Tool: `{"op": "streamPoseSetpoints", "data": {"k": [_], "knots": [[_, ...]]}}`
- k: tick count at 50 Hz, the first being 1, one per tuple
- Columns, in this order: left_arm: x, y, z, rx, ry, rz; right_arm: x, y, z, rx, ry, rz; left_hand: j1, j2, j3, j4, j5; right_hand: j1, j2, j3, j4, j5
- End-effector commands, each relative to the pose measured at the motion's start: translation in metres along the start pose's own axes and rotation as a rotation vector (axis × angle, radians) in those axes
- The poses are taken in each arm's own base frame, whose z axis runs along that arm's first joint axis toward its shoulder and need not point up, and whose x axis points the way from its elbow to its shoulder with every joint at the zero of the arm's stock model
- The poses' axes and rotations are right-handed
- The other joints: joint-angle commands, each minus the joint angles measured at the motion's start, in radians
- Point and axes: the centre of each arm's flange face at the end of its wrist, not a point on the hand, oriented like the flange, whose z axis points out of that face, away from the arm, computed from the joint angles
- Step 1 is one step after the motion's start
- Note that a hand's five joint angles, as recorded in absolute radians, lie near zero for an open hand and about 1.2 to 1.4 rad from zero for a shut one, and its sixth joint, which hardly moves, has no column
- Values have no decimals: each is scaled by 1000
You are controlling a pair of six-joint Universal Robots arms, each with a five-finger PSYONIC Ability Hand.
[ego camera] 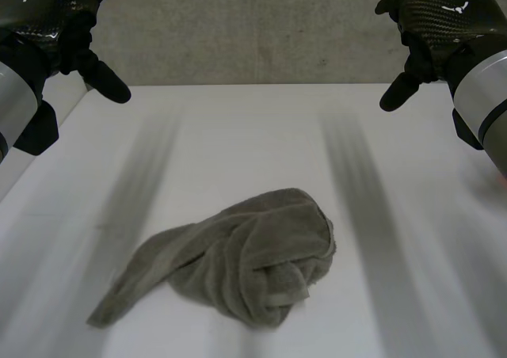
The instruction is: Fold the towel.
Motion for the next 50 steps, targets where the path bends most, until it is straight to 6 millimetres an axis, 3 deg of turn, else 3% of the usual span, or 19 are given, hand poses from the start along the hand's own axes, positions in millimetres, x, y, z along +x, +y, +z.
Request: {"op": "streamPoseSetpoints", "data": {"k": [1, 6, 14, 16, 19, 21, 23, 24, 25, 27, 34, 36, 40, 42, 43, 44, 45, 49, 50], "knots": [[1, 2, 1, -7, 3, 0, -1, 3, 1, -9, -7, -8, 54, 55, 56, 57, 40, -31, -57, -38, -56, -73], [1, 9, 5, -30, 5, 0, -6, 9, 4, -26, -27, -24, 84, 84, 86, 87, 70, -31, -57, -38, -56, -73], [2, 30, 13, -111, 6, -1, -24, 39, 7, -125, -184, -109, 137, 137, 138, 140, 123, -31, -57, -38, -56, -73], [3, 47, 12, -198, 7, -3, -35, 58, 4, -203, -281, -156, 134, 134, 136, 137, 120, -31, -57, -38, -56, -73], [3, 59, 9, -266, 10, -7, -46, 65, -1, -235, -353, -167, 128, 128, 130, 131, 114, -31, -57, -38, -56, -73], [3, 74, 5, -351, 9, -10, -70, 80, -12, -297, -501, -180, 119, 119, 121, 122, 105, -31, -57, -38, -56, -73], [1, 108, -14, -549, 10, -15, -77, 90, -16, -337, -548, -182, 96, 96, 98, 99, 82, -31, -57, -38, -56, -73], [1, 109, -14, -550, 11, -15, -82, 101, -18, -377, -584, -186, 96, 96, 97, 98, 82, -27, -53, -34, -52, -68], [3, 123, -22, -615, 17, -17, -82, 101, -18, -378, -584, -186, 84, 84, 86, 87, 70, -27, -53, -34, -52, -68], [6, 152, -32, -703, 37, -28, -91, 124, -20, -440, -637, -214, 78, 78, 80, 81, 64, -21, -47, -28, -46, -62], [14, 185, -34, -695, 83, -42, -104, 160, -18, -504, -679, -239, 87, 87, 89, 90, 73, 41, 15, 34, 16, -1], [15, 197, -29, -680, 85, -39, -108, 173, -17, -516, -680, -245, 215, 215, 217, 218, 201, 172, 146, 165, 147, 131], [19, 211, -24, -687, 94, -35, -108, 177, -11, -496, -652, -256, 474, 474, 476, 477, 460, 446, 420, 439, 421, 404], [28, 218, -22, -692, 125, -19, -106, 174, -2, -434, -597, -277, 781, 781, 783, 784, 767, 892, 866, 885, 867, 851], [28, 218, -22, -692, 125, -19, -106, 174, -1, -433, -597, -277, 783, 783, 784, 785, 768, 895, 869, 888, 870, 854], [32, 218, -19, -683, 137, -14, -104, 170, 6, -384, -557, -288, 977, 977, 979, 980, 963, 1187, 1161, 1181, 1162, 1146], [35, 218, -16, -672, 142, -12, -103, 164, 14, -321, -513, -298, 1171, 1171, 1173, 1174, 1157, 1190, 1164, 1184, 1165, 1149], [36, 207, 4, -573, 137, -12, -104, 141, 31, -133, -420, -324, 1214, 1214, 1216, 1217, 1200, 1190, 1164, 1184, 1165, 1149], [36, 194, 18, -484, 129, -12, -105, 128, 40, -21, -376, -338, 1214, 1214, 1216, 1217, 1200, 1190, 1164, 1184, 1165, 1149]]}}
